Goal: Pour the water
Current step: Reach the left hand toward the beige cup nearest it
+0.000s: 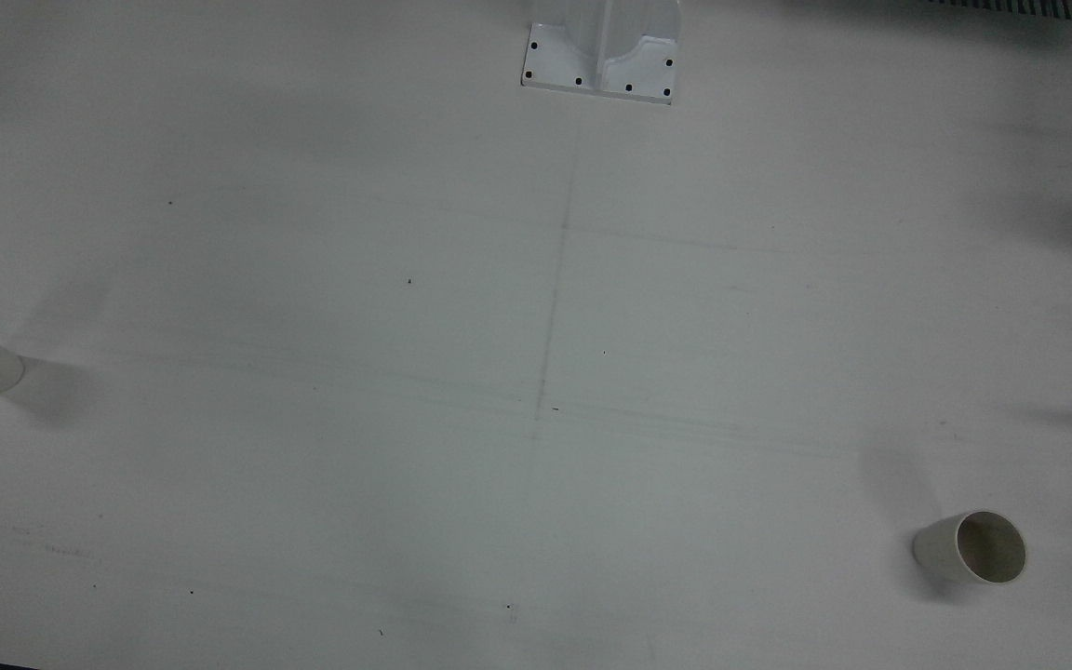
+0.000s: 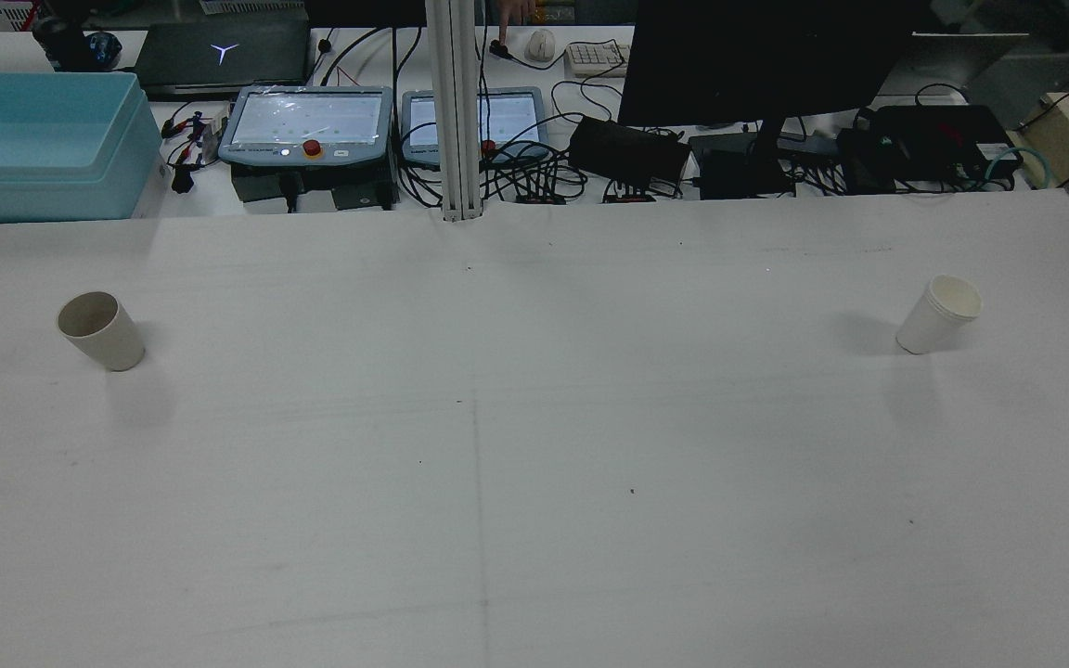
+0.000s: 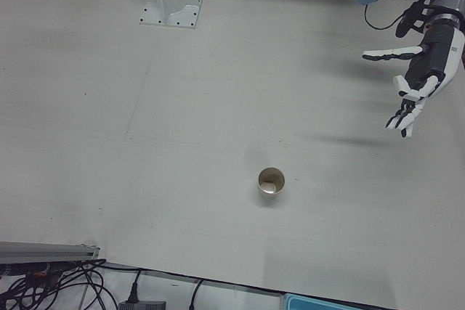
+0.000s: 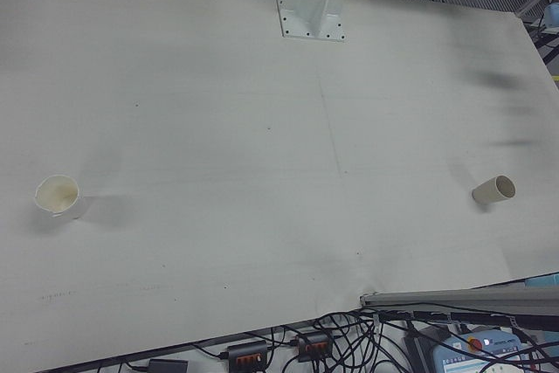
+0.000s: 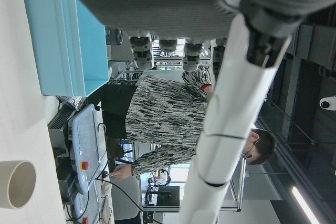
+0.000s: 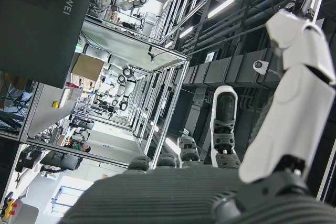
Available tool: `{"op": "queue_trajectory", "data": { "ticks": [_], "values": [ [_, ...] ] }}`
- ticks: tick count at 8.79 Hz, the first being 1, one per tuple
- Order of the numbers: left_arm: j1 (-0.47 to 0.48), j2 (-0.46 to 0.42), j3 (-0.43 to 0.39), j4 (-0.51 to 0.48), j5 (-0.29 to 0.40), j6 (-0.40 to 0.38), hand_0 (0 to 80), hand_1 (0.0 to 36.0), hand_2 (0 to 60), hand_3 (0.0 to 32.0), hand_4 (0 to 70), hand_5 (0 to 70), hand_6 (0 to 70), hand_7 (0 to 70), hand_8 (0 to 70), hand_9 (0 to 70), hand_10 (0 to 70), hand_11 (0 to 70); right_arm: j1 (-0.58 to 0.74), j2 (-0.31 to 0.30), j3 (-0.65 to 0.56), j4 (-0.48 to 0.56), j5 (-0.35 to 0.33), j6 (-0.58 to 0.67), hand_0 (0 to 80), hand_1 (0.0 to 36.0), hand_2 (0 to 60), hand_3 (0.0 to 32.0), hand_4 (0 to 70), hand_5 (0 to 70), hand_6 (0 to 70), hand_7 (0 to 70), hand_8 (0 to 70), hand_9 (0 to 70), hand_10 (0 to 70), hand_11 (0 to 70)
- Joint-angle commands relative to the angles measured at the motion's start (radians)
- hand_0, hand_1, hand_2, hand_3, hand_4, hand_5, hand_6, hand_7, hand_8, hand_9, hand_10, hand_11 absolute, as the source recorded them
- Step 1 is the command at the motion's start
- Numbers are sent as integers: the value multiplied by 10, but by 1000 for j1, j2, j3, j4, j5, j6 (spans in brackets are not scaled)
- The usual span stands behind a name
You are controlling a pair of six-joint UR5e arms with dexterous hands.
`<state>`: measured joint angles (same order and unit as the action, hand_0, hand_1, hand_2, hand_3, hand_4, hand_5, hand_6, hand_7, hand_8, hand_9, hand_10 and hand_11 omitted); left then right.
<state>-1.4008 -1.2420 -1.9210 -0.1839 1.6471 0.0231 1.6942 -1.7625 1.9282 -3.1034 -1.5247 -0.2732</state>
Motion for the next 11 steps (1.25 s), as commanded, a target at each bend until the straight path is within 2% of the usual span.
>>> {"op": "queue_trajectory", "data": {
  "ticks": [1, 2, 3, 4, 5, 6, 7, 8, 9, 10, 11],
  "values": [
    [3, -4, 107, -156, -1, 29, 800, 272, 0, 270, 40, 1, 0, 108, 32, 7, 18, 61, -17, 3, 3, -1, -6, -6, 475, 97, 0, 304, 17, 86, 0, 37, 23, 0, 0, 0],
    [12, -7, 153, -196, -1, 52, 800, 289, 0, 220, 48, 0, 0, 119, 27, 9, 21, 68, -16, 1, -5, -1, -26, -3, 486, 121, 0, 300, 9, 86, 0, 40, 5, 0, 0, 0],
    [22, -13, 158, -184, 0, 108, 800, 311, 0, 76, 66, 32, 16, 131, 30, 12, 21, 71, -18, 3, -33, 6, -25, 2, 510, 155, 0, 182, 15, 90, 3, 34, 0, 0, 0, 0],
    [40, -37, 160, -174, -1, 179, 800, 289, 0, 62, 80, 47, 17, 125, 36, 11, 15, 58, -22, 27, -69, 15, -25, 0, 512, 167, 0, 112, 30, 98, 13, 42, 0, 0, 0, 9],
    [63, -86, 190, -164, -4, 242, 800, 248, 0, 30, 97, 94, 22, 125, 44, 11, 12, 50, -43, 56, -116, 17, -23, -12, 503, 160, 22, 40, 50, 131, 36, 68, 10, 0, 11, 31],
    [91, -143, 251, -170, -6, 285, 800, 233, 0, 6, 99, 97, 22, 119, 44, 9, 17, 55, -94, 81, -186, 17, -15, -26, 502, 168, 59, 0, 68, 158, 59, 86, 14, 5, 28, 57],
    [147, -195, 351, -222, -16, 306, 800, 243, 0, 0, 93, 77, 18, 108, 43, 7, 17, 57, -135, 87, -234, 25, -12, -47, 500, 168, 62, 0, 63, 156, 49, 82, 13, 4, 25, 52],
    [193, -235, 447, -277, -35, 317, 800, 237, 0, 0, 88, 63, 10, 97, 45, 5, 3, 35, -158, 87, -239, 23, -11, -50, 496, 165, 65, 0, 56, 150, 37, 76, 12, 1, 16, 38],
    [213, -249, 505, -313, -67, 354, 779, 217, 0, 0, 94, 53, 5, 84, 41, 2, 0, 20, -175, 87, -239, 23, -11, -61, 494, 165, 71, 0, 70, 152, 39, 82, 9, 2, 5, 23],
    [235, -278, 558, -345, -88, 400, 702, 196, 0, 6, 93, 0, 0, 57, 28, 0, 5, 36, -191, 87, -238, 22, -11, -73, 490, 154, 44, 0, 80, 154, 39, 86, 3, 3, 0, 7],
    [255, -315, 576, -326, -104, 408, 688, 193, 0, 30, 76, 0, 0, 47, 22, 0, 7, 40, -206, 87, -238, 22, -9, -92, 489, 152, 41, 0, 81, 157, 40, 90, 2, 4, 0, 2]
  ]
}}
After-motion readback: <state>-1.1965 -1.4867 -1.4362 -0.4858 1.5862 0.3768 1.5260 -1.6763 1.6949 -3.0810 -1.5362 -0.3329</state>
